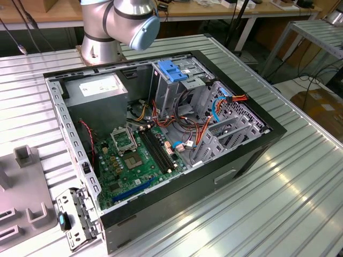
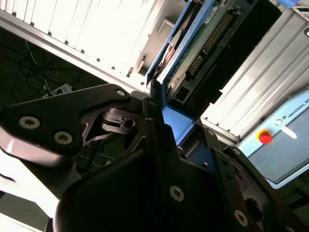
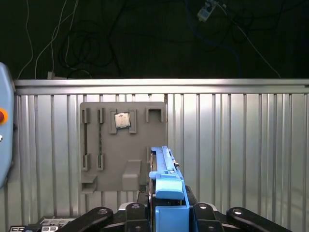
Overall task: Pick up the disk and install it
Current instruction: 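Pick up the disk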
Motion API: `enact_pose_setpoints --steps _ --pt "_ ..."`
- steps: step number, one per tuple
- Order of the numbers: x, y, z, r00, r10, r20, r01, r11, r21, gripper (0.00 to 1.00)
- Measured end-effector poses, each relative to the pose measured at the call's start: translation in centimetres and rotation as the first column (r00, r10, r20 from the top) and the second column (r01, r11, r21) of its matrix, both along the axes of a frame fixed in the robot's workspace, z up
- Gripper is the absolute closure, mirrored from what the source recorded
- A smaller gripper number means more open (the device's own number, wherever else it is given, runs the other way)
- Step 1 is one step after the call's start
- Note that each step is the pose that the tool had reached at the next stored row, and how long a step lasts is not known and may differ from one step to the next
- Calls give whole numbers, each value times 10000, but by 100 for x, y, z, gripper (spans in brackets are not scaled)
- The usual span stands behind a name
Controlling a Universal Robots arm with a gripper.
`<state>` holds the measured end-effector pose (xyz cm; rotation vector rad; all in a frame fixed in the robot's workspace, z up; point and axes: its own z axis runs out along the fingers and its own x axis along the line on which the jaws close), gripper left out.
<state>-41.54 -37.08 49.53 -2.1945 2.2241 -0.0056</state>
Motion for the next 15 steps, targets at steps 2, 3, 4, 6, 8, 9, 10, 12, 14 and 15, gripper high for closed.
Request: enact_pose_setpoints --steps 2,3,4,6,8,9,10,12,14,15 --pt "29 0 0 10000 0 -1 0 10000 -1 63" --pt "45 0 0 10000 0 0 0 10000 0 63" --pt "57 0 0 10000 0 0 0 10000 0 63" --pt "110 0 0 10000 0 0 0 10000 1 63" --pt "135 0 0 10000 0 0 0 10000 0 63" --pt "155 0 0 10000 -1 0 1 10000 0 63" --pt "168 0 0 10000 0 0 0 10000 0 63" --pt "193 0 0 10000 0 -1 0 10000 0 63" --pt "225 0 0 10000 0 0 0 10000 0 63" --pt "249 0 0 10000 1 0 -1 10000 0 63"
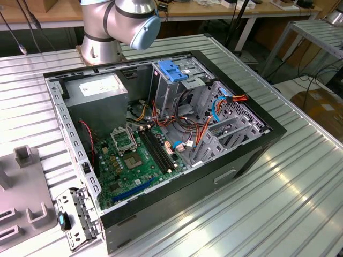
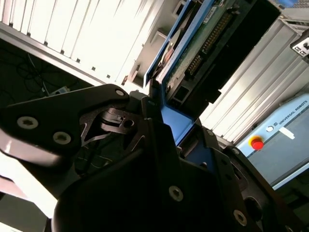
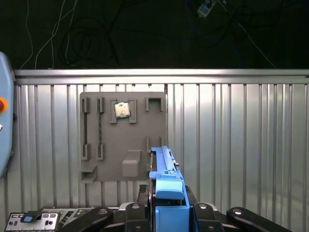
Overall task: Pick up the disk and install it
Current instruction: 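Pick up the disk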
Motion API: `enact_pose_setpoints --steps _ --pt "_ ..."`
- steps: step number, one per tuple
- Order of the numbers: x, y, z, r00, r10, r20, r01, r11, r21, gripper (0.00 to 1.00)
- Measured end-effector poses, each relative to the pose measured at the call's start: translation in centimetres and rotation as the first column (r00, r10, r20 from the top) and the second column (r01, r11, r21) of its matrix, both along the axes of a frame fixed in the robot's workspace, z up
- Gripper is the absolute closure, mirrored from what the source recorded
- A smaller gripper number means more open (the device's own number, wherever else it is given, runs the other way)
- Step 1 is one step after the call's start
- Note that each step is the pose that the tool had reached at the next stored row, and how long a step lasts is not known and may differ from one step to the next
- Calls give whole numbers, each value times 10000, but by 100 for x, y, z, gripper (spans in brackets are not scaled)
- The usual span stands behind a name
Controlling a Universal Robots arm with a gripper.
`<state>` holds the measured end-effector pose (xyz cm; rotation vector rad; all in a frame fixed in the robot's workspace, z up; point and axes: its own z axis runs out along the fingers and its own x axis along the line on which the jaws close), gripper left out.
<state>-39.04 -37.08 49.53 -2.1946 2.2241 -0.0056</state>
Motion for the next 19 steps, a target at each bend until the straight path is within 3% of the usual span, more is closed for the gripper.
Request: enact_pose_setpoints --steps 19 --pt "281 0 0 10000 -1 0 1 10000 0 63"
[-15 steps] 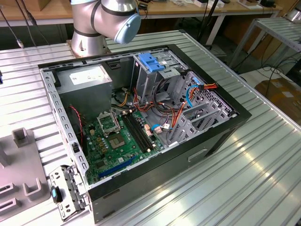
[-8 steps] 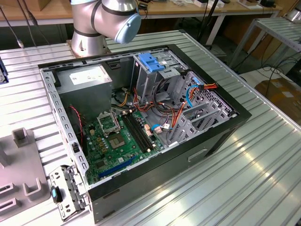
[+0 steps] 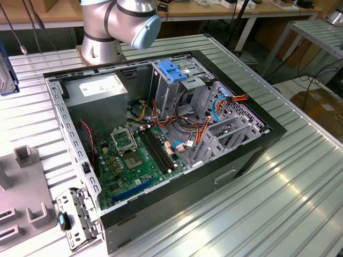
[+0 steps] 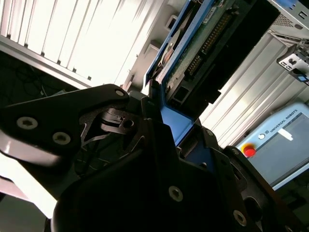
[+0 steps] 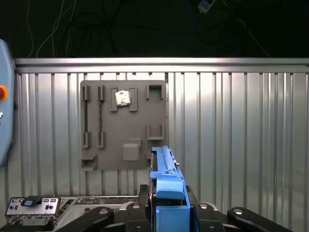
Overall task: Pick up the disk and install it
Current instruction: 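Pick up the disk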
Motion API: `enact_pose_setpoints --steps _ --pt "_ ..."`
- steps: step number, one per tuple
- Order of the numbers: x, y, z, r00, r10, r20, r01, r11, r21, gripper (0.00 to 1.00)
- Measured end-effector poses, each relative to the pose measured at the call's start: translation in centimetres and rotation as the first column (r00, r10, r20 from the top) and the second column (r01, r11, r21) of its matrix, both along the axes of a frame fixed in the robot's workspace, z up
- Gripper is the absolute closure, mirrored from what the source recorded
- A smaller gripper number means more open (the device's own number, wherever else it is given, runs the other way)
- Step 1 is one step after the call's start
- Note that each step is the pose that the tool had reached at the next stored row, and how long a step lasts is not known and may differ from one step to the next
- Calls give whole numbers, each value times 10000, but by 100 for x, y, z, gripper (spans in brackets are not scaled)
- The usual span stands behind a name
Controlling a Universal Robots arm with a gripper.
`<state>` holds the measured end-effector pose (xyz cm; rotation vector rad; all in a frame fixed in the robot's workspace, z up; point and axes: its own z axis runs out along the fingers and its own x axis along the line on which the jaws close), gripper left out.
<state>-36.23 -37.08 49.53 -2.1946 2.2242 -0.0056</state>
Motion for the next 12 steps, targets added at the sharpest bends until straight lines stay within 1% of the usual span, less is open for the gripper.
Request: enact_pose_setpoints --steps 12 --pt "186 0 0 10000 0 0 0 10000 0 63"
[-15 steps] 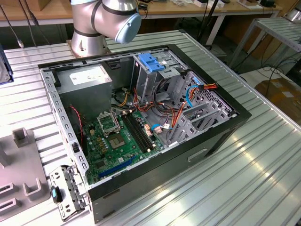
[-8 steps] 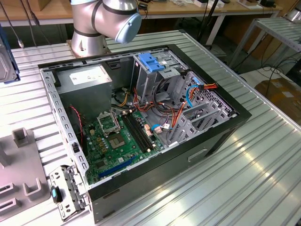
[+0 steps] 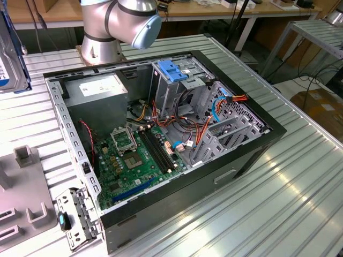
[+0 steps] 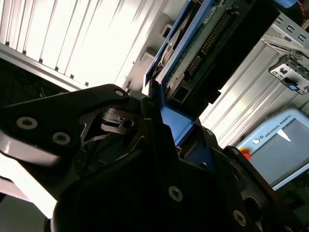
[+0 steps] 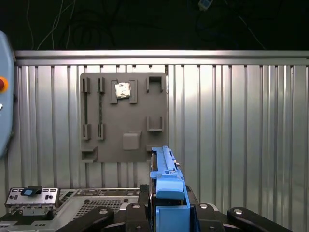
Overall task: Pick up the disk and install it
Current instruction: 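Pick up the disk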
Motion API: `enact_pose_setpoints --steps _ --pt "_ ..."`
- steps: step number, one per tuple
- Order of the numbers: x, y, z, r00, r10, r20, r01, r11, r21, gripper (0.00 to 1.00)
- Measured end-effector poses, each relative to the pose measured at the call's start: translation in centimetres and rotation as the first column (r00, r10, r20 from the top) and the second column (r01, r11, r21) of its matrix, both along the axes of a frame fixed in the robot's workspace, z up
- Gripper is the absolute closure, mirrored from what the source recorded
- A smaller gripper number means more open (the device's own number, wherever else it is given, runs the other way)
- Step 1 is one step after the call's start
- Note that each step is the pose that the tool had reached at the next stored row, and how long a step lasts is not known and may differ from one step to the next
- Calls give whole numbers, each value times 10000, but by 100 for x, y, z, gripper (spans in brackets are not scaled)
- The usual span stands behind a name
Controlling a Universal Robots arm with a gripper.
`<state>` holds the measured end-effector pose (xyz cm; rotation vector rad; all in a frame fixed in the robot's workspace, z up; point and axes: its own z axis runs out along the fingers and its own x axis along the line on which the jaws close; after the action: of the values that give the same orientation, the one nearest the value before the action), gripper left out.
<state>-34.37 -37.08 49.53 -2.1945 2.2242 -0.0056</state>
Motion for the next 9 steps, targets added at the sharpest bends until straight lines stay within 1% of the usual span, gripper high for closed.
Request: enact_pose_setpoints --steps 7,9 --pt "131 0 0 10000 1 0 -1 10000 -1 63" --pt "190 0 0 10000 0 0 0 10000 0 63"
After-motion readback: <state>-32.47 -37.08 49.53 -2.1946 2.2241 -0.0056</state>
